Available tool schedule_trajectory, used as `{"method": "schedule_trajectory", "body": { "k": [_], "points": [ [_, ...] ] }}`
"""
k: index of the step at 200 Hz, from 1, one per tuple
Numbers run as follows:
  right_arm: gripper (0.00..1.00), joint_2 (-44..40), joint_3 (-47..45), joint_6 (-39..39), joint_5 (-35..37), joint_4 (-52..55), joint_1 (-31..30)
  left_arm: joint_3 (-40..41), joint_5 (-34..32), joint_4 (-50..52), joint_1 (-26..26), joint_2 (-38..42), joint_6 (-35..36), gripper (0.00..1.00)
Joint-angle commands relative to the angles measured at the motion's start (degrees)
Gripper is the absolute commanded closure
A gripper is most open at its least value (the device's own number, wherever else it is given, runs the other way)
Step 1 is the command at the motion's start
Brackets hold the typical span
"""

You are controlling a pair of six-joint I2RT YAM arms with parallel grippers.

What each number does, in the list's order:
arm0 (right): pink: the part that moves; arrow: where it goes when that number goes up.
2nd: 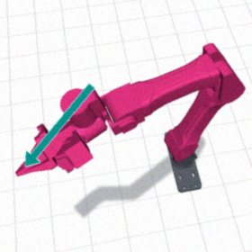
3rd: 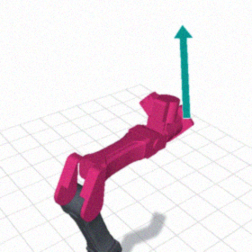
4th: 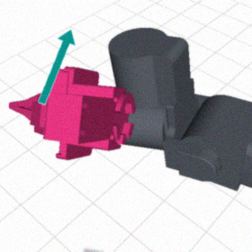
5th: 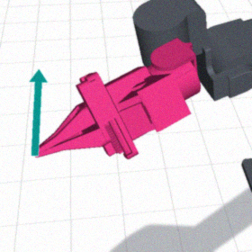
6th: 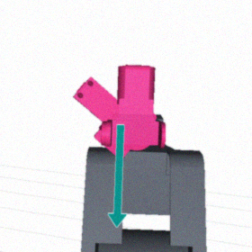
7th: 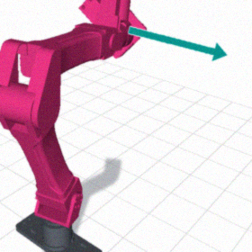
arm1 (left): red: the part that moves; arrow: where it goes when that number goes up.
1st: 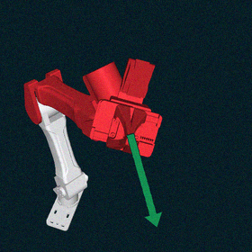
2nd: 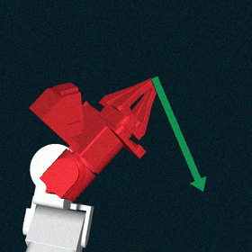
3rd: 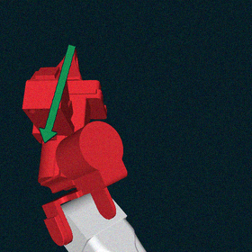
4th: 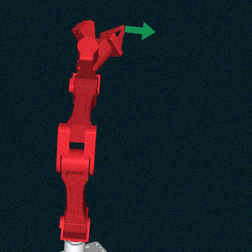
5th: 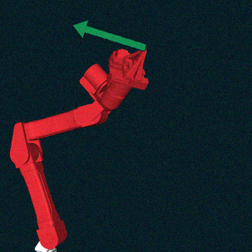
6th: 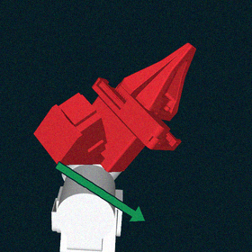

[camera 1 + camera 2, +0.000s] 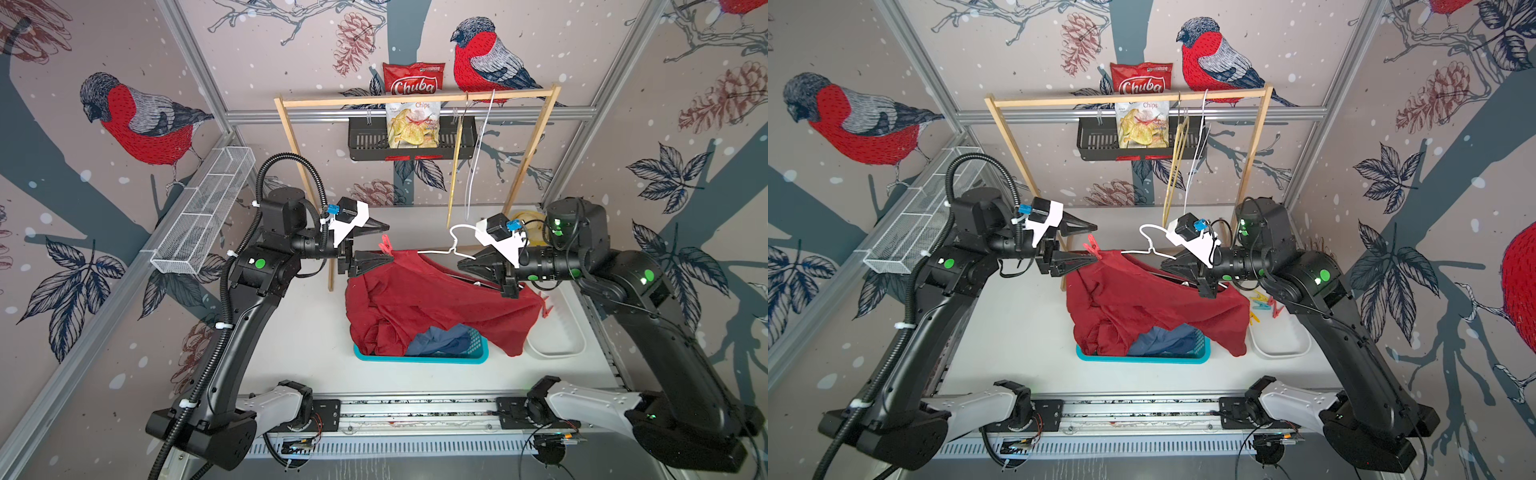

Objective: Remove the clothespins securing t-shirts to the hanger
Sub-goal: Remove the clothespin from the hanger.

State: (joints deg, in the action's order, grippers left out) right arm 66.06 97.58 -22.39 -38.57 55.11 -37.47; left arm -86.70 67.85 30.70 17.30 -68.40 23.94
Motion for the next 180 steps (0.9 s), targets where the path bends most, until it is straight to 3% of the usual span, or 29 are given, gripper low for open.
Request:
{"method": "schedule_trajectory", "body": {
  "k": [1,23,57,90,143,180],
  "points": [
    [1.00,0.33,0.42,-0.20,-2.03,-0.62,0.12,-0.10,4.64,0.95,-0.29,-0.40,0.79,0.44],
    [1.00,0.70,0.42,-0.18,-1.86,-0.62,0.19,0.05,5.13,1.51,-0.39,-0.51,1.11,0.61],
    [1.00,1.17,0.42,-0.18,-1.87,-0.67,0.38,0.29,6.06,1.73,-0.99,0.02,1.02,0.76],
    [1.00,1.17,0.68,-0.18,-1.86,-1.32,0.82,0.35,6.66,1.49,-1.23,0.45,0.52,1.00],
    [1.00,1.08,1.25,-0.02,-2.34,-2.00,2.49,0.68,4.08,-1.23,-1.69,1.68,-1.86,1.00],
    [1.00,1.50,-0.72,1.29,-4.92,-3.16,4.10,-0.25,-7.19,-5.37,-2.27,3.79,-5.35,1.00]
  ]
}}
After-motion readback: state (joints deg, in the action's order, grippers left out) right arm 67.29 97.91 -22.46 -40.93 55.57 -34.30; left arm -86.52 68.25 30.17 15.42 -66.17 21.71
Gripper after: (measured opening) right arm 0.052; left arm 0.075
